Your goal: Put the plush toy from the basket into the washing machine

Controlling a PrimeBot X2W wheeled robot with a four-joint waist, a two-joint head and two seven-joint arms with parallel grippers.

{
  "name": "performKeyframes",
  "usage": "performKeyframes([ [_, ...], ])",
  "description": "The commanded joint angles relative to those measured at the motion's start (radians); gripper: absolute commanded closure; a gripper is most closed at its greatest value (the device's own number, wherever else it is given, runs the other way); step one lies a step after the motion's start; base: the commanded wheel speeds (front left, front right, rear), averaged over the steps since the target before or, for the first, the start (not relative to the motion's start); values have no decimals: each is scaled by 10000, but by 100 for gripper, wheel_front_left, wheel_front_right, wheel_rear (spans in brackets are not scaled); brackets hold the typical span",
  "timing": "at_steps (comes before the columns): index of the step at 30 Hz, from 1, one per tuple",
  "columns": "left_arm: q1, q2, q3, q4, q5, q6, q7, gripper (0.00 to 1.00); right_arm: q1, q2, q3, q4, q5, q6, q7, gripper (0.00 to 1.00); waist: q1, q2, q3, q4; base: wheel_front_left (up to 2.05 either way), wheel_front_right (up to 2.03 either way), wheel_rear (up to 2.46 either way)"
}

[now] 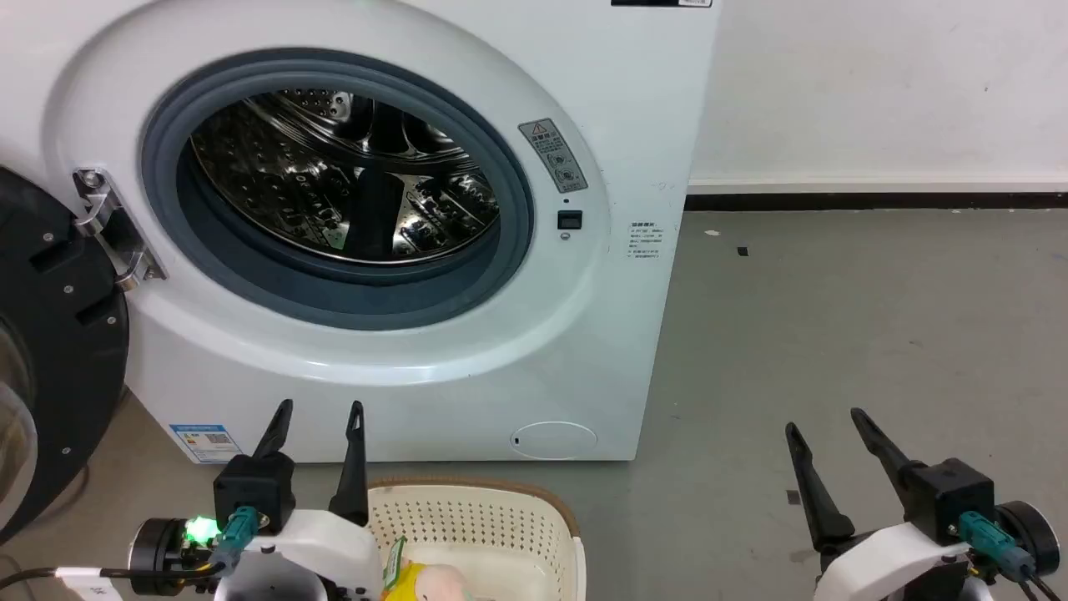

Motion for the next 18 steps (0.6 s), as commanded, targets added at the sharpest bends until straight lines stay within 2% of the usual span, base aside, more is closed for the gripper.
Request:
performKeyframes([
  [1,13,0,-44,16,-28,44,-67,0,2,0,3,8,84,0,-66,0,0,0,5,-1,0,0,0],
  [18,-95,0,-474,563,-259,301,-422,0,-78,-1,-49,-29,554,1,-420,0,0,0,318,-86,0,0,0],
])
